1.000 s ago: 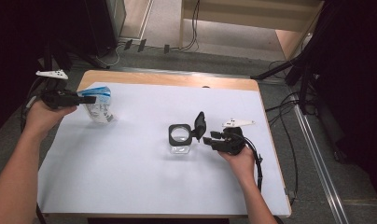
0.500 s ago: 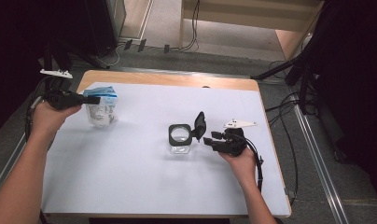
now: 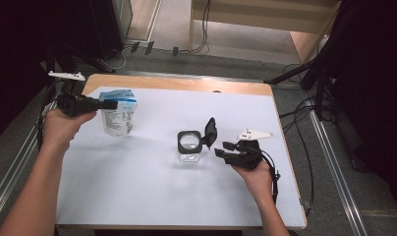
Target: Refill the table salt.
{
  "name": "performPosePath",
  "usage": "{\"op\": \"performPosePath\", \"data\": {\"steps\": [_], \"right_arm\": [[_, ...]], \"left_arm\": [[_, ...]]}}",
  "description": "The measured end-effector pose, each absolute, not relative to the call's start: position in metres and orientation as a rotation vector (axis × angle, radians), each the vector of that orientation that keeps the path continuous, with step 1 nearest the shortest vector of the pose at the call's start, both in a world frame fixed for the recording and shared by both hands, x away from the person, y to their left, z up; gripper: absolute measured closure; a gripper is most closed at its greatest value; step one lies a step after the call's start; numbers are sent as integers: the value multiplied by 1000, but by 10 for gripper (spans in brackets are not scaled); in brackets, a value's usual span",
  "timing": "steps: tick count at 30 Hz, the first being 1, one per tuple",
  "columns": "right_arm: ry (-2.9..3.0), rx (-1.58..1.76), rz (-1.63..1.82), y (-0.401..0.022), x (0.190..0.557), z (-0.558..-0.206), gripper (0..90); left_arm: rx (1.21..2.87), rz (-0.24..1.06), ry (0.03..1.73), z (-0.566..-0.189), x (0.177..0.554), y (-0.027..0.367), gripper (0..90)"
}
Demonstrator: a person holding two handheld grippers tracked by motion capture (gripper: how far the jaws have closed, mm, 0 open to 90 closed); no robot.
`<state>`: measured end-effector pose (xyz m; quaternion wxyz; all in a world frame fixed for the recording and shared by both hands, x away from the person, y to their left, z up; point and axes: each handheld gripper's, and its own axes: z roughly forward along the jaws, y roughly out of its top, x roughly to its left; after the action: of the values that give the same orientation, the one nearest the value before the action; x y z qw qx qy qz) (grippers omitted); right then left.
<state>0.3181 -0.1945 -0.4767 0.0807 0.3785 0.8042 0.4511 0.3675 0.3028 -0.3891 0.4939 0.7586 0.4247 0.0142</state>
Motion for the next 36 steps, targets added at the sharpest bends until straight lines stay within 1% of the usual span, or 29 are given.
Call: {"op": "performPosePath", "data": {"steps": [3, 6, 9, 14, 24, 36], "right_arm": [[2411, 1133, 1360, -194, 310, -473, 571], [2407, 1133, 1381, -194, 303, -471, 570], [2409, 1113, 1398, -192, 296, -470, 580], [2438, 1057, 1414, -184, 283, -467, 599], [2501, 990, 1424, -160, 267, -464, 612], [2573, 896, 1443, -113, 263, -468, 617]], "left_arm": [[1852, 25, 1024, -388, 364, 293, 900], [1867, 23, 990, -386, 360, 286, 900], [1836, 3, 967, -385, 354, 283, 900], [1862, -8, 947, -382, 350, 274, 900], [1851, -33, 944, -383, 344, 269, 900], [1859, -43, 941, -382, 337, 264, 900]]}}
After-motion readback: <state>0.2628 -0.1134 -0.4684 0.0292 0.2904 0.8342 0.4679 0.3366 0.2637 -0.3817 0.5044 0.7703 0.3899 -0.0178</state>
